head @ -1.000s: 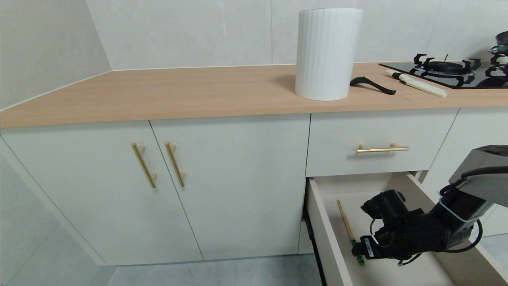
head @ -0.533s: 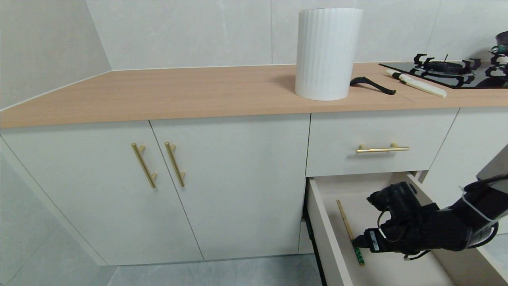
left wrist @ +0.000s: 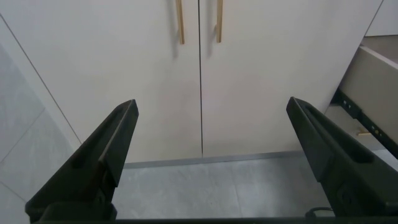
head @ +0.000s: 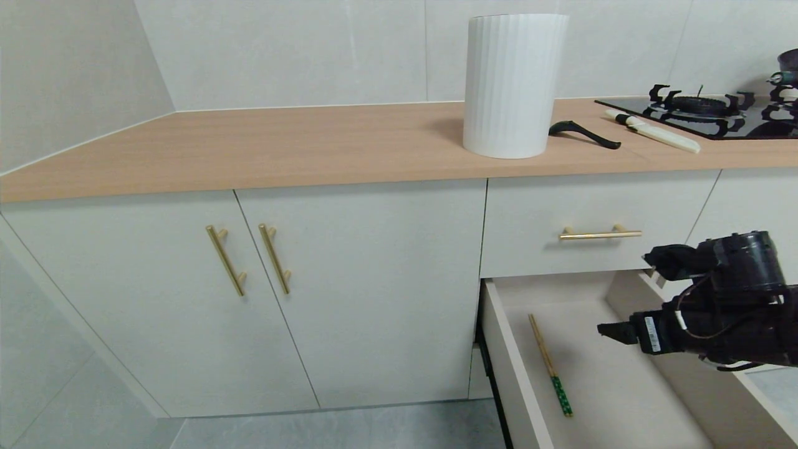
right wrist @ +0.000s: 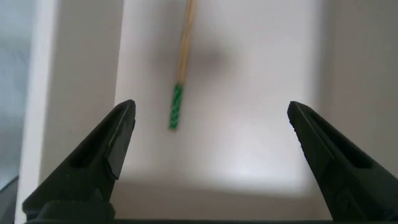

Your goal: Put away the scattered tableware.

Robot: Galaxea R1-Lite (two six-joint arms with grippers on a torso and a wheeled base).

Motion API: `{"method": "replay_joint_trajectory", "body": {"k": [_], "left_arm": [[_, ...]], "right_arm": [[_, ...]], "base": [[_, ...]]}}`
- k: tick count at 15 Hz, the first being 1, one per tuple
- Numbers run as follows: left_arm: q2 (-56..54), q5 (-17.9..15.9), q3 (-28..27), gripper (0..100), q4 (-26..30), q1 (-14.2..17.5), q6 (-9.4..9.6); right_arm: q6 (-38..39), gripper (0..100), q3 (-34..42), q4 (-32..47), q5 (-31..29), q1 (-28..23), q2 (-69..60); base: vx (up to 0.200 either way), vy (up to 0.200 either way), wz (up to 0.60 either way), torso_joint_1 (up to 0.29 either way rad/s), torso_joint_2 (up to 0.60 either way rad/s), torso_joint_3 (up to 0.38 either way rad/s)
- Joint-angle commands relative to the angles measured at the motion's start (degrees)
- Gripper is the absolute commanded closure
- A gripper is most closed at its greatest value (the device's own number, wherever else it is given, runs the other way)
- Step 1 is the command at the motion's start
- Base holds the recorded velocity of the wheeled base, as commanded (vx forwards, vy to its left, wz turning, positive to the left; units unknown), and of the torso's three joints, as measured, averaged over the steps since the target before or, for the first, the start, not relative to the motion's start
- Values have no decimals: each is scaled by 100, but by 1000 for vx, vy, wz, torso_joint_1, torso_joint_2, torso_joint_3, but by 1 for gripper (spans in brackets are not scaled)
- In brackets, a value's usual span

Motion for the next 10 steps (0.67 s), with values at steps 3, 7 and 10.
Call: {"method": "replay_joint_trajectory", "body": {"k": [3,7,10], "left_arm": [[0,-1,1,0,-8,2,0],[0,-1,1,0,-8,2,0],[0,-1,1,0,1,2,0]], "right_arm": [[-420,0,-407,74,146,-103,-701],[-526,0,-1751,733,190,-147,-710],[-570,0,-2472,1120,216,-165,-693]], "base": [[0,0,0,17,-188,-251],[0,0,0,44,-295,-214],[0,0,0,4,-30,-15]]}}
